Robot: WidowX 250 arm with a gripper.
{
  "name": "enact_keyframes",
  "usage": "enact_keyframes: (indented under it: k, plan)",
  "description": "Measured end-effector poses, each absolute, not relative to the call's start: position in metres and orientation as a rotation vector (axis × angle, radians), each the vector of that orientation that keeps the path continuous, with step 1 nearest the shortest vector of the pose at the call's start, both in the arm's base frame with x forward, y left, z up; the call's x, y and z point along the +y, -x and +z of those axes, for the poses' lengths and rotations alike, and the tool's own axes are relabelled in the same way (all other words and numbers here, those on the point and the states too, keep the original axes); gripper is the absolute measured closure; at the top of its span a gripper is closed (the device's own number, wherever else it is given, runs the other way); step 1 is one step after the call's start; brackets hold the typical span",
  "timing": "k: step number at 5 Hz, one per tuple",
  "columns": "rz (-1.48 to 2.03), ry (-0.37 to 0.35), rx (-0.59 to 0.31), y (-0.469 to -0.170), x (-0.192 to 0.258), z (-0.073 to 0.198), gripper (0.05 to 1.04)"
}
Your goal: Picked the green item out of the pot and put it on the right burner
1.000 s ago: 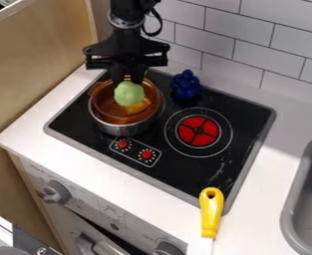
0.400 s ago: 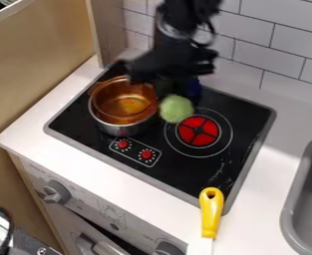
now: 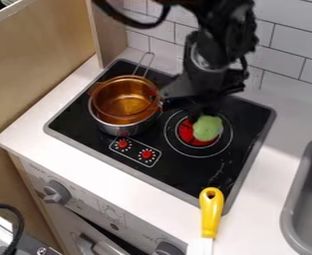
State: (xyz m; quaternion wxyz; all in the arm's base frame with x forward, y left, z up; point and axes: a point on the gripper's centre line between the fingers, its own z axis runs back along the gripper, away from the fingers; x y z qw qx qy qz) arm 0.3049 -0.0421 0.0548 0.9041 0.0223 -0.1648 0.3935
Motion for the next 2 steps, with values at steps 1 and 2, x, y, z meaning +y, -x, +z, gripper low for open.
enact_keyframes:
  k: [1, 2]
  plan:
    - [0.784, -0.044, -0.363, -0.3081, -0.0395, 0.0477, 0.859]
    - [0.770, -0.055, -0.375, -0.3102, -0.0332, 0.0464, 0.610]
